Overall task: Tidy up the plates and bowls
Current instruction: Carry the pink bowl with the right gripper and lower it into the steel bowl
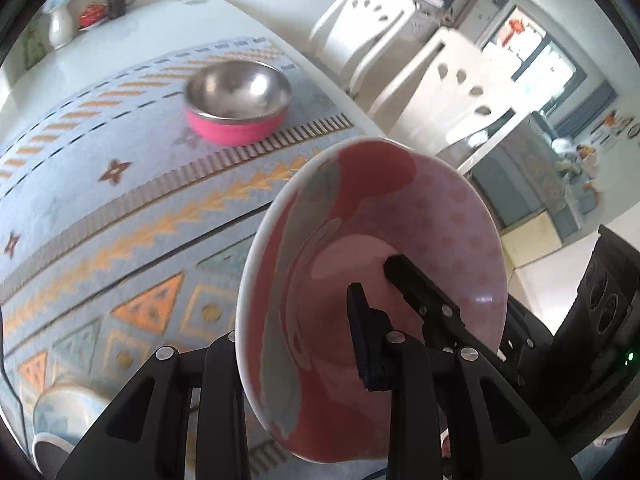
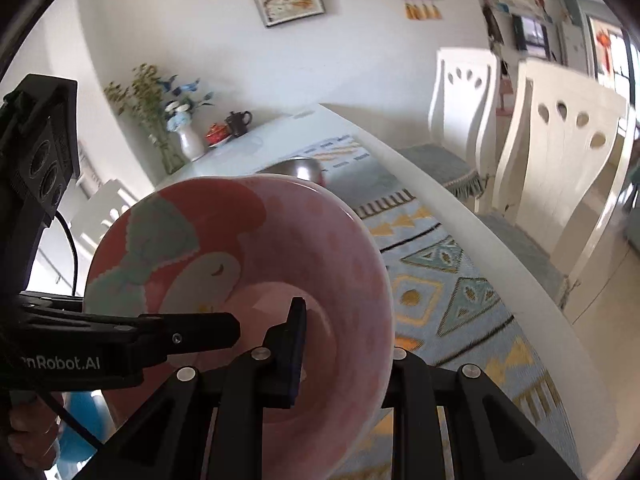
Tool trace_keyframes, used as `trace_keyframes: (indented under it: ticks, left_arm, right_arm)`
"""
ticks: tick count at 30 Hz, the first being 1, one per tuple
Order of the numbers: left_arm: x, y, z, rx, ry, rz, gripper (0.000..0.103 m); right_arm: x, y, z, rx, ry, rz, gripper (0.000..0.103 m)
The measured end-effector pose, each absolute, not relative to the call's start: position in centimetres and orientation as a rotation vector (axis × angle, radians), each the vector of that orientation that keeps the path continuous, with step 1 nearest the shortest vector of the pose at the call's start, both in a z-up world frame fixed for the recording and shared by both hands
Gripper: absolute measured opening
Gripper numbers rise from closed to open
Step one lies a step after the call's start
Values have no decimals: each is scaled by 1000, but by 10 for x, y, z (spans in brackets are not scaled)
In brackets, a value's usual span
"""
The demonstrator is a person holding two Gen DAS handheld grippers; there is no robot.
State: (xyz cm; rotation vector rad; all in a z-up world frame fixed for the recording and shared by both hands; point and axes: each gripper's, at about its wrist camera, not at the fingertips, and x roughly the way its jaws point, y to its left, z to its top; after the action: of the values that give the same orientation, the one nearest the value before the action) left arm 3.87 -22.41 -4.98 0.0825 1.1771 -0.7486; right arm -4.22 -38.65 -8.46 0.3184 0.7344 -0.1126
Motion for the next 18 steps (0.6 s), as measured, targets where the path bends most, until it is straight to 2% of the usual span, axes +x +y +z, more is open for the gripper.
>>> trace_keyframes:
  ticks: [8,12,18]
  left_arm:
    - [-3,-105,-11,-3,1072,-663,27]
    - [-19,-41,-17,-107,1094,-589,27]
    - [-34,12,-38,-218,1149,-522,27]
  right_arm:
    - [-70,-289,-45,227,700,-19,22]
    - [-77,-238,-39,186,699,64,22]
    - [-81,-178,-48,101,753,175,23]
